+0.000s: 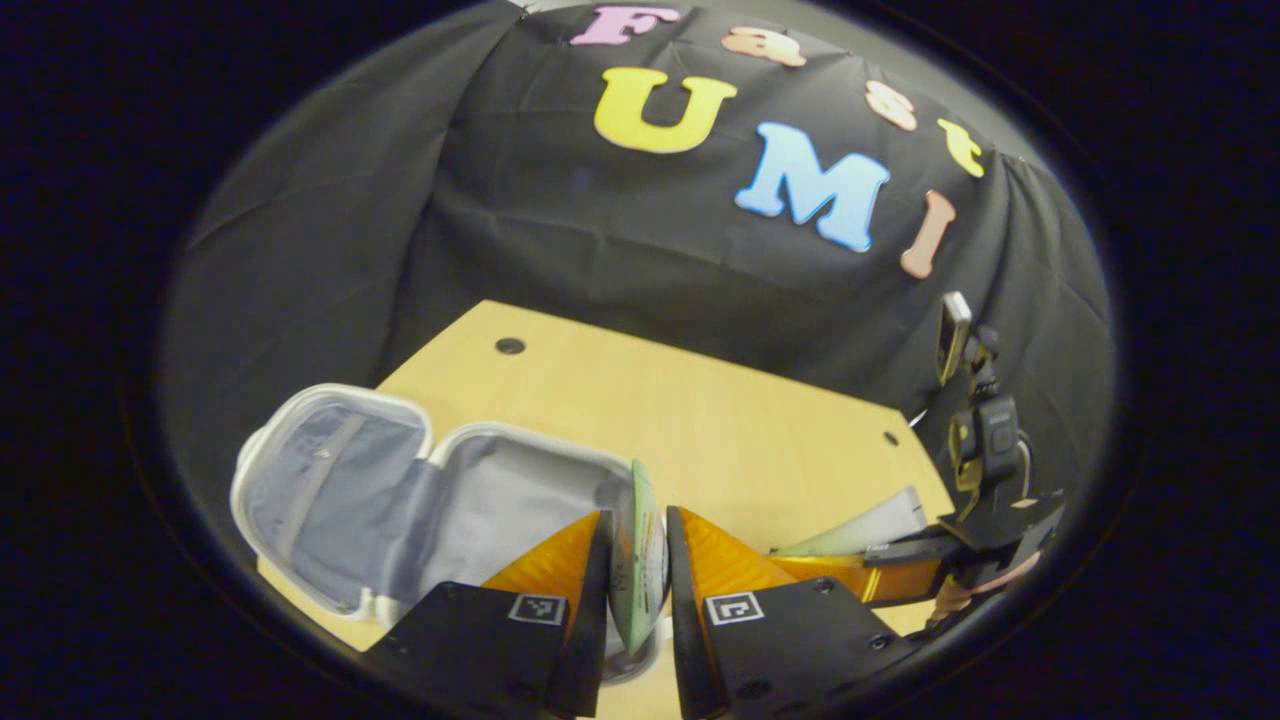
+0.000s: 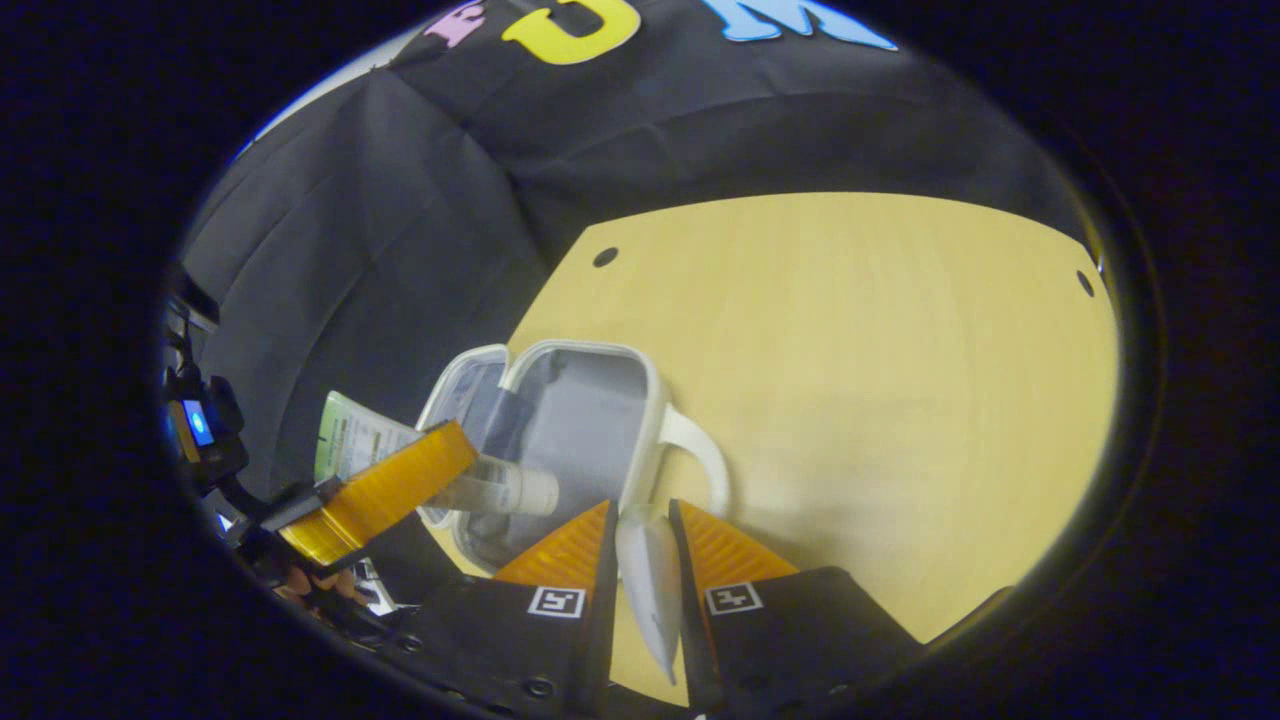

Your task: First open the suitcase, pack the skin care products into it, and then close the suitcase.

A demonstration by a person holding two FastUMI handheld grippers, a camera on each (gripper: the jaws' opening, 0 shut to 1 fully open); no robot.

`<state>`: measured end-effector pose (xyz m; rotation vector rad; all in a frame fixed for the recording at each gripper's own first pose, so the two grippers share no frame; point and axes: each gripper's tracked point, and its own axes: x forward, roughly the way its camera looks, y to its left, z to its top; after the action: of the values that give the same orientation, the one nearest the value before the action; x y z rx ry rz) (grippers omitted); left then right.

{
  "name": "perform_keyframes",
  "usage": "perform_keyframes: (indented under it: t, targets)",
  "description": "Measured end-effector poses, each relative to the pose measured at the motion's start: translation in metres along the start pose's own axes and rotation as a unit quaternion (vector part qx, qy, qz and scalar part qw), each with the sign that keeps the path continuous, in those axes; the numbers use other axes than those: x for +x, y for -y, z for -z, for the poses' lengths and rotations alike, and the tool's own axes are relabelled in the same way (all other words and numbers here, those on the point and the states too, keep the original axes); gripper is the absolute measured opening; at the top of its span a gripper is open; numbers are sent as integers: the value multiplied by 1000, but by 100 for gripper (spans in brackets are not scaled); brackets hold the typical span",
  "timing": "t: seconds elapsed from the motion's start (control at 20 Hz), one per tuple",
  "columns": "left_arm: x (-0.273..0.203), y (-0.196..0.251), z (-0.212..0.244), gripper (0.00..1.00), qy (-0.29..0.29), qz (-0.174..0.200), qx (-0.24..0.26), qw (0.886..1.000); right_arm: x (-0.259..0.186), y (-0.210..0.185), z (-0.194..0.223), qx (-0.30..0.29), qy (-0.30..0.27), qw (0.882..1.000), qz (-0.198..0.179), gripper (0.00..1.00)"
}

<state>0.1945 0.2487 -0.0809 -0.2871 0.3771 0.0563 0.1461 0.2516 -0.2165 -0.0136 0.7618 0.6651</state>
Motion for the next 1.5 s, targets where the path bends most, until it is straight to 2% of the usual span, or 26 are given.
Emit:
perform_keyframes:
  t: [0.1,0.15,0.2,0.25,0.3,0.35,0.4,0.5,0.55,0.6,0.65,0.7,0.75,0.8,0.85,0.95,1.1,1.2,1.5]
  targets:
    - [1,-28,19,39,-51,-15,16,998,24,-27,16,-14,-34,999,-10,26]
    - [0,-38,29,36,-74,-23,23,997,35,-38,26,-20,-51,998,-9,29]
    - [-1,-45,37,36,-95,-29,30,995,42,-44,35,-28,-65,997,-4,25]
    - [0,-52,43,39,-113,-33,36,992,49,-46,46,-37,-76,996,4,28]
    - [1,-59,50,36,-131,-36,39,990,54,-48,55,-43,-88,995,9,29]
    - [1,-63,56,39,-146,-35,39,988,60,-50,61,-45,-96,994,11,29]
    - [3,-65,62,36,-165,-34,38,985,63,-50,66,-45,-106,993,15,26]
    - [10,-76,60,37,-178,-43,53,982,69,-45,75,-47,-123,991,29,29]
    - [13,-85,55,34,-176,-56,66,981,72,-44,76,-46,-123,991,38,29]
    - [16,-93,50,37,-169,-68,74,981,73,-41,69,-46,-113,991,52,26]
    - [21,-97,46,37,-161,-71,74,982,73,-41,63,-43,-100,992,55,30]
    - [25,-97,45,41,-157,-69,71,983,71,-40,54,-36,-91,994,57,35]
    - [27,-96,45,63,-154,-65,65,984,73,-46,50,-24,-87,995,51,41]
    - [27,-95,44,71,-146,-60,56,986,76,-47,46,-15,-84,995,49,63]
    - [27,-92,41,68,-136,-53,44,988,77,-46,44,-12,-80,995,52,69]
    - [29,-94,29,79,-99,-48,25,994,71,-41,35,-18,-63,996,57,75]
    - [15,-114,-5,80,-16,-59,7,998,62,-26,10,-45,-20,994,93,84]
    - [-2,-144,-22,80,19,-89,9,996,50,-15,1,-44,-8,993,107,84]
    - [-52,-258,-39,81,51,-156,-13,986,23,13,-3,-15,11,992,121,87]
